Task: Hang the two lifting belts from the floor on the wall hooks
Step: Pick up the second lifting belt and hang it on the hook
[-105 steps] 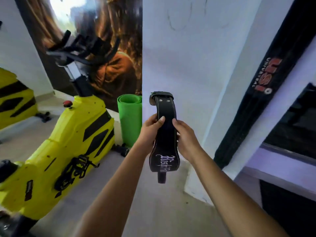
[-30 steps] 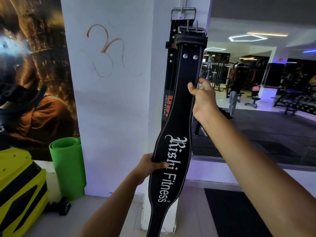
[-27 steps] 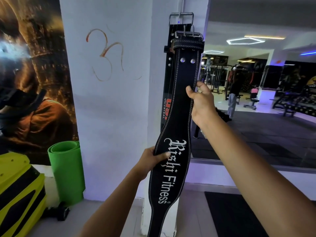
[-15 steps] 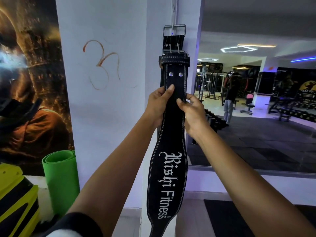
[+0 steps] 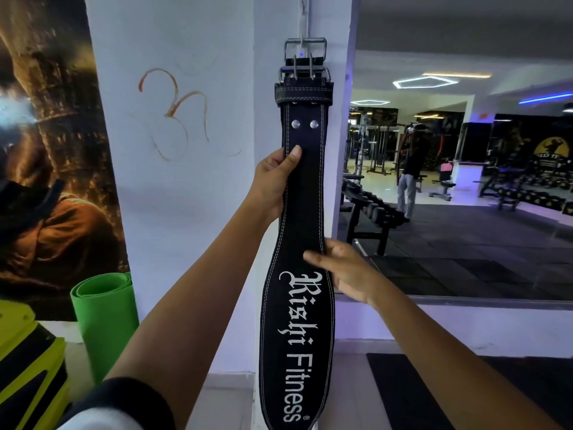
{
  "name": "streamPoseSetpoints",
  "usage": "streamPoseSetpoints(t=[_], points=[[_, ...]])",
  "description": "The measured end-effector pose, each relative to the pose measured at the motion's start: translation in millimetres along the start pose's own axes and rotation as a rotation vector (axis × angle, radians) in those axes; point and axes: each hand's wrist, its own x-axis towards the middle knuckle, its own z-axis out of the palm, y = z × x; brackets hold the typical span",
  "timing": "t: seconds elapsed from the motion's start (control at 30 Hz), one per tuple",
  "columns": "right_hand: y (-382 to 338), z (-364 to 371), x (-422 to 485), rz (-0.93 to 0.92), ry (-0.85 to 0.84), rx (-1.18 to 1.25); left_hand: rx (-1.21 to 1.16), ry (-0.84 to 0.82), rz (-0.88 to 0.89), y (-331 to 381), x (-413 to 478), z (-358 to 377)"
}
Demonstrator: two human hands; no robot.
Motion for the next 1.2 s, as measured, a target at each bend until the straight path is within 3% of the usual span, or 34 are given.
streamPoseSetpoints(t=[0.13,0.3,0.5,0.9,1.07,1.2], points=[[30.8,-7.7,-14.5,0.212,-0.148,-0.176,-0.005,0.005,-0.006,2.1,-0.8,-5.3],[7.8,-6.9,-1.8,0.057,-0.030,0.057,0.005,0.009,0.002,4.7,-0.8,-2.7],[38.3,-7.7,-22.7,0.228,-0.087,-0.112,-0.005,0.024,0.008,9.3,-2.8,-6.1],[-120.0,33.9,32.0,-0.359,0.241,0.043,0.030,-0.020,0.011,4.7,-9.5,-3.5],[-148.7,49.8,49.3,-0.431,0.392,0.101,0.093,-0.014,-0.029,3.5,-17.6,-4.4],[-139.8,57.1,50.3,-0.389,0.423,0.110,0.120,0.143,-0.007,17.3,-11.6,-1.4]])
